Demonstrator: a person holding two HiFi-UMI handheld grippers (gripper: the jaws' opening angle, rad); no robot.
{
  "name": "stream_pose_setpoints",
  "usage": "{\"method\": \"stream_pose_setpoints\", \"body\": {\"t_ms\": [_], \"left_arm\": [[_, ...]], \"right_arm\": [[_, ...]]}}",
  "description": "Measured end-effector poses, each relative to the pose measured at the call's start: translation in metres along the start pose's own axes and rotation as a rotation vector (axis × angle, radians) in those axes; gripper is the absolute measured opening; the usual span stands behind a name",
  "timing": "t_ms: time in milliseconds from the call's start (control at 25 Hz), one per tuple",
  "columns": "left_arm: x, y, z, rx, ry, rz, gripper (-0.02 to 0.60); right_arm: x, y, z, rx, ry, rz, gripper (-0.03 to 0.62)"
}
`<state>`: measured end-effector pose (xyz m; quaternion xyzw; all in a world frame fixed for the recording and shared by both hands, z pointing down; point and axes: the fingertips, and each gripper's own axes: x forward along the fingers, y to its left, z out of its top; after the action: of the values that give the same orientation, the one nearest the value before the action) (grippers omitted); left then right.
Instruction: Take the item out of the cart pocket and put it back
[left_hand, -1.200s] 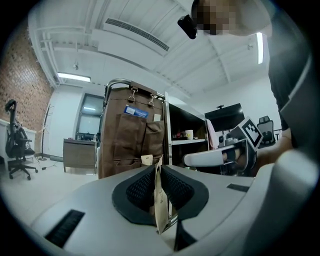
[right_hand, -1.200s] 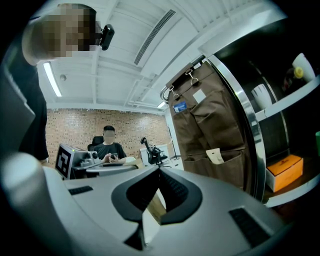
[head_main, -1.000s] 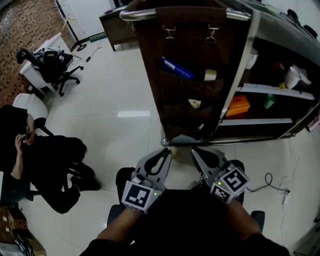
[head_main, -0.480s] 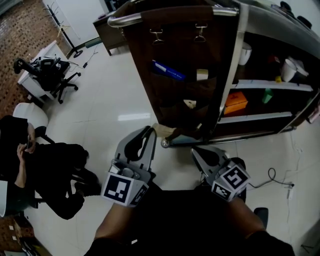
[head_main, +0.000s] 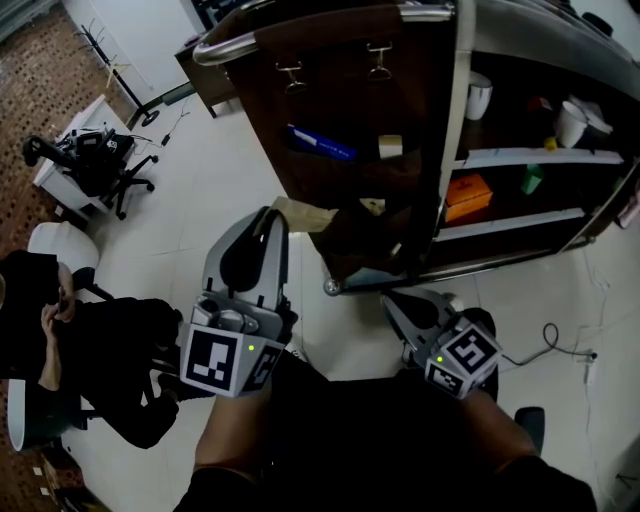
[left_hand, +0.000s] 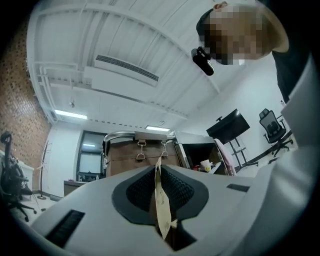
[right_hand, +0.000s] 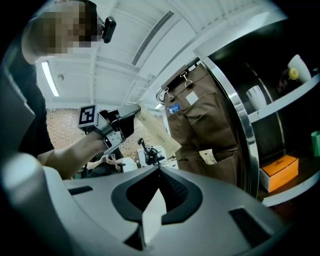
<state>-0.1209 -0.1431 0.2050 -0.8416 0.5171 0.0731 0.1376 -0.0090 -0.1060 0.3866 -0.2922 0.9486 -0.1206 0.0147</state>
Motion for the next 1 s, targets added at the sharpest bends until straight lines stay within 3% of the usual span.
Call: {"method": "stream_pose_setpoints", "body": {"t_ms": [520,760,1000], "left_arm": [[0.039,0.012,0.001,0.055,-0.02,-0.015,0.032],[0.059,0.018,-0.035,0.097,0.029,-0.008,0.032],[0.07,0.02,-0.064,0.079,0.069,-0.003,0.033]], "right_arm": [[-0.002,-0.01,-0.003,0.014,0.002,-0.02,0.017],[-0.002,-0.011,-0.007,0.019,0.021,-0.017,0.017],[-0.002,-0.014,-0.011,0.022,0.034,-0.023,0.017]]}}
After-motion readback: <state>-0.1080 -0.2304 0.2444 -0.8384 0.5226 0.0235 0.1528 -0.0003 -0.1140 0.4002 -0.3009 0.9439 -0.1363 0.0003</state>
